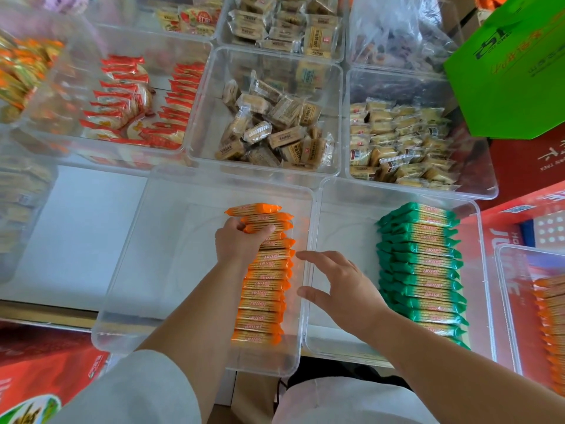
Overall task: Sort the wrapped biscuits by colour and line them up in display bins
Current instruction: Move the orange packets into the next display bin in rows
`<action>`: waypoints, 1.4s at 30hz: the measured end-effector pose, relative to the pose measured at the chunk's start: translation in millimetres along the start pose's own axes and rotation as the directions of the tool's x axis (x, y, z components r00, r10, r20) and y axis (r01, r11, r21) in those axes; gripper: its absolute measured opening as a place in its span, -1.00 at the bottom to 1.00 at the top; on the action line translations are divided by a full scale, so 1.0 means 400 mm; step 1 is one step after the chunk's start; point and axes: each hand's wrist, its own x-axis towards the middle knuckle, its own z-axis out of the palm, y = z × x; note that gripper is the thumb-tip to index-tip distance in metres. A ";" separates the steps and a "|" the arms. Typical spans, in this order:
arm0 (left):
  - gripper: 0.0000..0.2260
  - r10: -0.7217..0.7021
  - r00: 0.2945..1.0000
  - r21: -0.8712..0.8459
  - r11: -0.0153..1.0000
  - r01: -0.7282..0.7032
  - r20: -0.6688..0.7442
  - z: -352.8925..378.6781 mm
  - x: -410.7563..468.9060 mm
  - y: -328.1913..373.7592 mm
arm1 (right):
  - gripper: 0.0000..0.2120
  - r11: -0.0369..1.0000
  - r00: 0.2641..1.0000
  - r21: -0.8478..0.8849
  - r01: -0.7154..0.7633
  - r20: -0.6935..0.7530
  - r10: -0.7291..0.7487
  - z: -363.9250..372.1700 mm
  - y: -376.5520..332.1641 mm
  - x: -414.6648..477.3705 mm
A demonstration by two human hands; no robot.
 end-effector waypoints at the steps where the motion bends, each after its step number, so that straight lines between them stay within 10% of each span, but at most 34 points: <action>1: -0.34 0.010 1.000 0.024 1.000 -0.010 -0.010 0.002 -0.001 0.002 | -0.44 1.000 1.000 -0.002 0.002 0.001 -0.002 0.000 0.000 0.000; 19: -0.42 0.270 0.961 0.340 0.911 -0.232 -0.068 0.011 -0.012 -0.036 | -0.44 1.000 1.000 -0.014 0.002 0.027 -0.001 -0.006 -0.001 -0.003; 25: -0.03 0.179 0.980 0.104 0.980 -0.170 -0.084 0.004 0.004 -0.032 | -0.43 1.000 1.000 -0.031 0.001 0.024 -0.001 -0.007 -0.003 -0.002; 32: -0.25 -0.110 0.993 -0.373 0.920 0.118 0.043 -0.008 0.043 0.037 | -0.42 0.999 1.000 -0.033 -0.001 0.028 0.002 -0.004 0.000 0.003; 42: -0.41 0.037 0.998 -0.108 0.993 -0.042 -0.046 0.024 0.005 0.079 | -0.43 1.000 1.000 -0.027 0.001 0.028 0.000 -0.006 0.003 0.003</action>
